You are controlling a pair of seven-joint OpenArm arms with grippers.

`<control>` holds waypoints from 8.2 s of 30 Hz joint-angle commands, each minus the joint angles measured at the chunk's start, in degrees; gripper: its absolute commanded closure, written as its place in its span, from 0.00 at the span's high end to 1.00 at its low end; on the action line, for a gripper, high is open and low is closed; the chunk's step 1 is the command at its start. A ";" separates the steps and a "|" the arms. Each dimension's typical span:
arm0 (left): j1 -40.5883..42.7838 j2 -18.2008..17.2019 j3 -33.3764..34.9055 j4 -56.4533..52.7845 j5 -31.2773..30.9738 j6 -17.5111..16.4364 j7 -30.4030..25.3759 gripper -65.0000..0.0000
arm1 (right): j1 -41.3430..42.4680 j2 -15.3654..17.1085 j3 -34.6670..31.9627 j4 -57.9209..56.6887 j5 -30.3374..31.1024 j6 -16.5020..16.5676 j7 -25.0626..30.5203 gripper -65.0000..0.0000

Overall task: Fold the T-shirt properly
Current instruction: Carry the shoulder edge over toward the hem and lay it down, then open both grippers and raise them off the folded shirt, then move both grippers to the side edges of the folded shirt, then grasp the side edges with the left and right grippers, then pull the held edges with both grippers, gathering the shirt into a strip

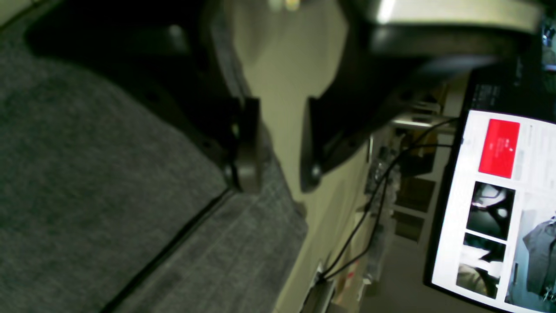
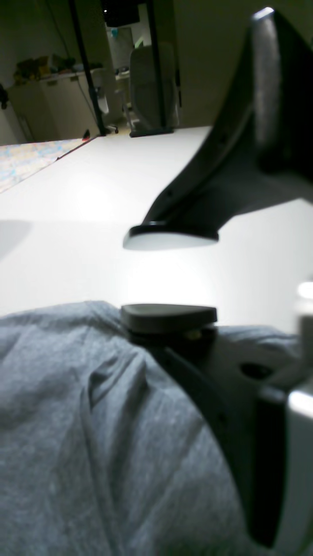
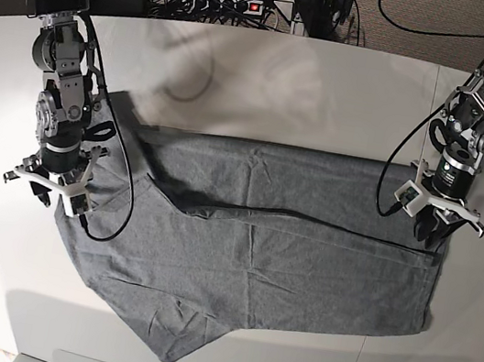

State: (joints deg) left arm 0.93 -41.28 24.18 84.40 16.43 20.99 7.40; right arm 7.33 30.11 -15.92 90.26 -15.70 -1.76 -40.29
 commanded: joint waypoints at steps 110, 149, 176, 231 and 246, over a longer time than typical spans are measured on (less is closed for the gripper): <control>-15.80 -7.13 -0.74 -5.07 -28.00 -26.82 18.21 0.31 | -12.94 5.92 23.28 20.90 30.51 26.91 -14.05 0.29; -29.62 -3.26 -0.76 -26.67 -51.67 -48.13 22.67 0.00 | -6.19 5.95 23.28 15.80 31.10 26.91 -12.50 0.34; -29.66 0.37 -0.74 -28.35 -39.50 -43.32 11.41 0.32 | -6.23 5.92 23.28 15.80 31.08 26.91 -13.84 0.34; -26.10 -3.69 -0.74 -1.09 -57.42 -52.59 35.76 0.00 | 19.41 5.90 10.12 -12.50 31.10 28.33 -4.28 0.39; -10.49 -11.32 -0.76 10.56 -55.17 -52.11 35.60 0.00 | 26.97 3.17 6.58 -29.55 30.64 33.48 4.70 0.43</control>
State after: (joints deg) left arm -8.62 -51.35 24.10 94.24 -38.39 -31.35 43.72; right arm 32.42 32.47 -9.76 59.75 14.44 31.64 -37.28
